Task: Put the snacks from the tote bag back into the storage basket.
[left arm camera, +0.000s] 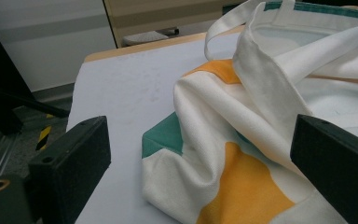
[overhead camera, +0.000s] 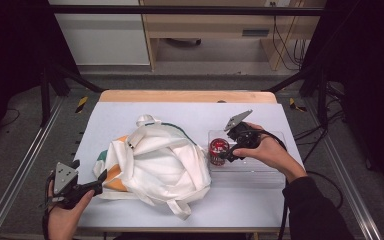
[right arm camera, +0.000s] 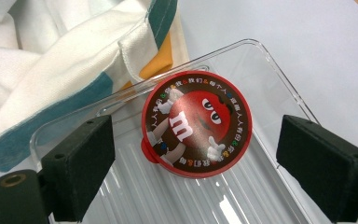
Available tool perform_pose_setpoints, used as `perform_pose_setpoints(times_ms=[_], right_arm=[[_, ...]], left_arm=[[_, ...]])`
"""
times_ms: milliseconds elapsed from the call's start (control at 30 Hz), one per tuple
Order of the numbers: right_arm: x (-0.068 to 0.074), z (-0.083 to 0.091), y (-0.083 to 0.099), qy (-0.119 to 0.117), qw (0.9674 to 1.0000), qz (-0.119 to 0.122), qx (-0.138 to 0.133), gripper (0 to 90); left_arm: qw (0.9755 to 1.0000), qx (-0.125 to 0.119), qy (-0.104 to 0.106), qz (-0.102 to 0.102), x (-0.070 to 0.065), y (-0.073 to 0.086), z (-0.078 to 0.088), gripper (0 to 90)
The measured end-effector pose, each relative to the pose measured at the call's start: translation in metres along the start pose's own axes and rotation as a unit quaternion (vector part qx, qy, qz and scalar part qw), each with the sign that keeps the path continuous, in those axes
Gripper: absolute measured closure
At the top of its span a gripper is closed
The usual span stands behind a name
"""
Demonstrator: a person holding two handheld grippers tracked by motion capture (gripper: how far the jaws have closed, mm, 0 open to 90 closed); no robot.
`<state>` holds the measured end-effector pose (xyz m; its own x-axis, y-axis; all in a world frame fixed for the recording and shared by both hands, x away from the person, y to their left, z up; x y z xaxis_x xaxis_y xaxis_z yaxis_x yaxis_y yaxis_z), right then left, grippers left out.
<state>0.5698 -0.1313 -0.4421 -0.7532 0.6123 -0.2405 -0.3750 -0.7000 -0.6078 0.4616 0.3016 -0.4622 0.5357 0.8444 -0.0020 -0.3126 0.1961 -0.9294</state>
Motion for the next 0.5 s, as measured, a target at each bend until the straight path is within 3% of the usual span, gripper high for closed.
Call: perform_pose_setpoints(times_ms=[500], right_arm=[[0.001,0.018,-0.005,0.004,0.9996,-0.016,-0.024,9.9]], left_arm=[[1.0,0.0,0.001,0.0,0.0,0.0,-0.001,4.6]])
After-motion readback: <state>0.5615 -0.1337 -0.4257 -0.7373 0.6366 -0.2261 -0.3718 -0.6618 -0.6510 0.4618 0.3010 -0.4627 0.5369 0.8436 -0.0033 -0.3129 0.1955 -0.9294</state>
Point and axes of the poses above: each handheld gripper's, and its own axes: z roughly backward along the jaws, y roughly out of its underside, x roughly to its left, the point moved 7 cm from there along -z, roughly forward along the jaws, and after that the axes turned 15 degrees about y, right-handed, at the moved point
